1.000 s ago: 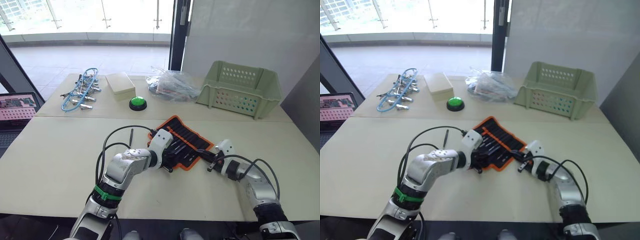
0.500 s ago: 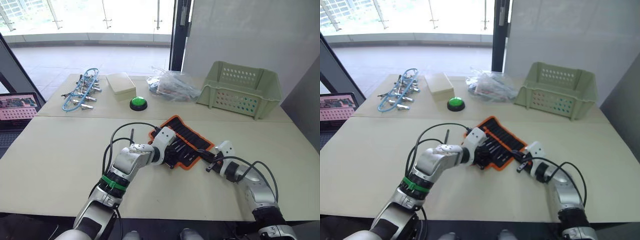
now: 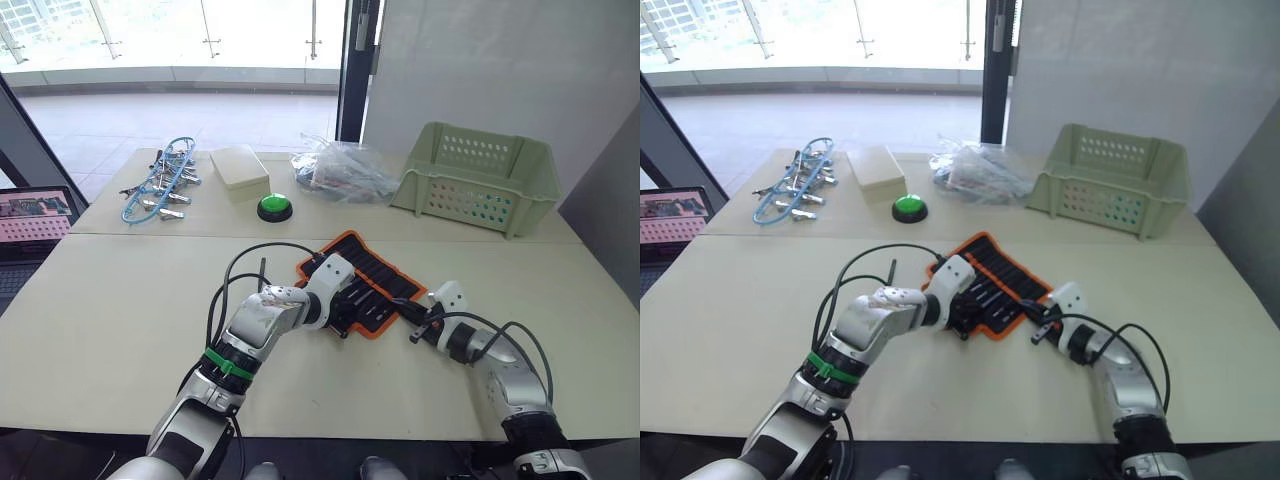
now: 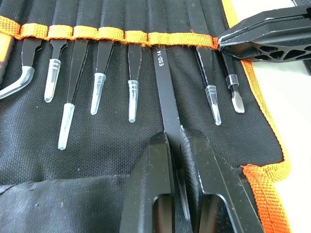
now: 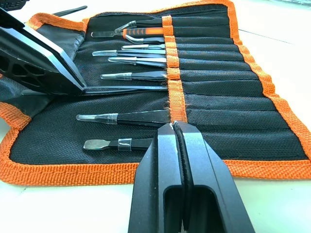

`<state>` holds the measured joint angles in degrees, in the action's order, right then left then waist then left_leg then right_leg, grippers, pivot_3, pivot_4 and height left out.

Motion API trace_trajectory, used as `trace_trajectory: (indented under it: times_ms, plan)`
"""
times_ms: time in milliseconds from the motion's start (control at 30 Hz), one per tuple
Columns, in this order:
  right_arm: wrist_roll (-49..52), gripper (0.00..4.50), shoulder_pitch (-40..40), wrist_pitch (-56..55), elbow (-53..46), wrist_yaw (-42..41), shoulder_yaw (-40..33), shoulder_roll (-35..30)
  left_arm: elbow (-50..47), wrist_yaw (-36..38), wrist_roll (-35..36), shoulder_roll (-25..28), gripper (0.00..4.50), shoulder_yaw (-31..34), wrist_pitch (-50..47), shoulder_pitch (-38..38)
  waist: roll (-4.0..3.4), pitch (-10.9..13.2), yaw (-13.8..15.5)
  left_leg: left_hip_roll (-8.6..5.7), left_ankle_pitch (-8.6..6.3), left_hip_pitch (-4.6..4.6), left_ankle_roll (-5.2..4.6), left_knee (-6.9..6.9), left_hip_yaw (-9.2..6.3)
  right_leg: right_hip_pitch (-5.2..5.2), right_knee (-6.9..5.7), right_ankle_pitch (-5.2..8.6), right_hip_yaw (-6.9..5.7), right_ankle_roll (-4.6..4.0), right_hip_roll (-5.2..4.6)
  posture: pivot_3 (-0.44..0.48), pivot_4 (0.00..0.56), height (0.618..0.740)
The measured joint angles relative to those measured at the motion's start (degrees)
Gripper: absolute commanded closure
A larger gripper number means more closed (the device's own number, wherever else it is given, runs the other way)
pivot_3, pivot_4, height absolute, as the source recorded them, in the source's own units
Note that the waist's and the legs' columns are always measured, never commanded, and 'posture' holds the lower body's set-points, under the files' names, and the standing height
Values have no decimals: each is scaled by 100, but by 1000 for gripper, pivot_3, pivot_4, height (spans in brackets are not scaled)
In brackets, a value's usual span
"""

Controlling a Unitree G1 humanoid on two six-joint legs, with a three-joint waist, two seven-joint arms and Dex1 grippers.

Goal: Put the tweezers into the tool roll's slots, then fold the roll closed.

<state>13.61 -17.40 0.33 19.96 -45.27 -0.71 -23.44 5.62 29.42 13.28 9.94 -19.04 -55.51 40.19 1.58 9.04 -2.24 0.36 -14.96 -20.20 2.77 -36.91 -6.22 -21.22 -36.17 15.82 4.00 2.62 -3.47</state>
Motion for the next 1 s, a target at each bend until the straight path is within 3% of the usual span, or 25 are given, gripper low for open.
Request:
trace_trajectory:
  times_ms: [333,700,833,1000]
  plan:
    - [-98,4500,-103,-49,101,-17,18,88,980,92,-302,-319,4451,-46,603,485,1,0,-40,0,2,1,1,-2,1,-1,-2,-2,2,3,3,0,150,740]
    - [-155,4500,-132,-64,114,104,6,180,2983,272,-882,-799,4451,-40,2550,1098,2,-1,-43,0,4,2,-1,-3,1,0,-2,-2,2,10,4,0,150,740]
    - [-155,4500,-138,-62,112,153,3,211,3024,337,-1000,-798,4451,-30,2510,1157,2,-1,-45,0,5,2,-2,-4,1,0,-3,-3,3,12,4,0,150,740]
    - [-153,4500,-248,-63,186,139,28,263,1934,412,-932,-428,2691,90,1751,695,1,-1,-137,3,5,2,-2,1,1,-6,-12,-5,7,8,6,0,150,740]
